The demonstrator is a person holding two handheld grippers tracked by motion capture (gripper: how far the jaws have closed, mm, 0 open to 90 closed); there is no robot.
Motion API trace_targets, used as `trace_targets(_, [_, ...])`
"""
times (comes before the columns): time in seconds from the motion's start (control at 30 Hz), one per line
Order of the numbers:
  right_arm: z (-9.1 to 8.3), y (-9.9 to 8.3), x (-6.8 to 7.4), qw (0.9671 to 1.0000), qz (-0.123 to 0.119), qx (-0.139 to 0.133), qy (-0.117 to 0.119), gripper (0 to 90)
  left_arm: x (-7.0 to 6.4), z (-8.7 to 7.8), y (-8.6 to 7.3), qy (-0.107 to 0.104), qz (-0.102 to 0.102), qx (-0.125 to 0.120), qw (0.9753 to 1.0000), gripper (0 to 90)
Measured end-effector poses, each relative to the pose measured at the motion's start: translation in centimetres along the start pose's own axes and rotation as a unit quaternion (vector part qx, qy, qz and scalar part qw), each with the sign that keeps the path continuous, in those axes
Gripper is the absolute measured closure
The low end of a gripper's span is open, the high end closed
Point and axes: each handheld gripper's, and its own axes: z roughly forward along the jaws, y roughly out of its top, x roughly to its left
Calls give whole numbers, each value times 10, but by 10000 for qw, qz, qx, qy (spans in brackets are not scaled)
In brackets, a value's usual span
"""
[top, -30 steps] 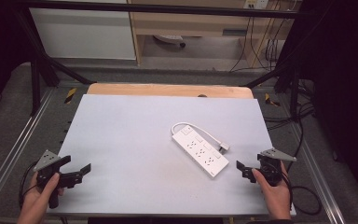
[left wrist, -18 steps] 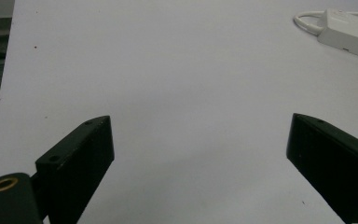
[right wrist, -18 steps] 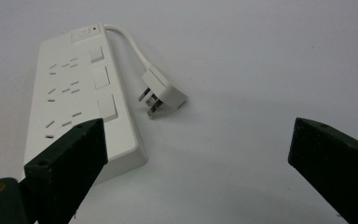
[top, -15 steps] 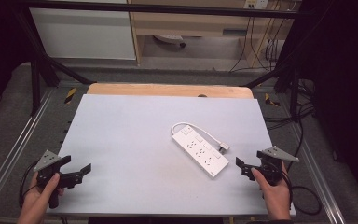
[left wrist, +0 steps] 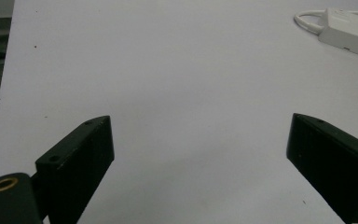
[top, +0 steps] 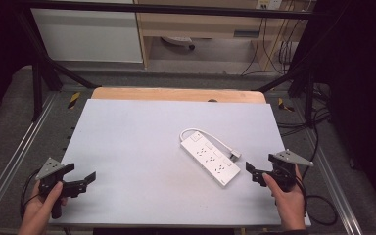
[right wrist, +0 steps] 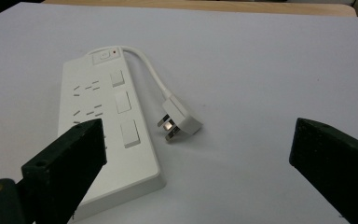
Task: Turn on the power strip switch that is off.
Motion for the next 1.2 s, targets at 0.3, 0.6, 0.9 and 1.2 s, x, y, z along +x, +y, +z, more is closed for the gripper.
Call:
trace_targets(0.3, [-2,8,1,10000,-83,38,26,40,0,0,0,2,-6,-23,10000,74])
trace_targets(0.6, [4,20,-1,10000,-74,-31,41,44,0,2,0,0,0,-3,10000,74])
trace_targets(0.9, [12,37,6,9998,-165,-68,132,43,0,1,0,14,-6,10,10000,74])
trace_targets(1.2, [13,54,14,9993,-270,-162,196,40,-1,1,0,14,23,-13,10000,74])
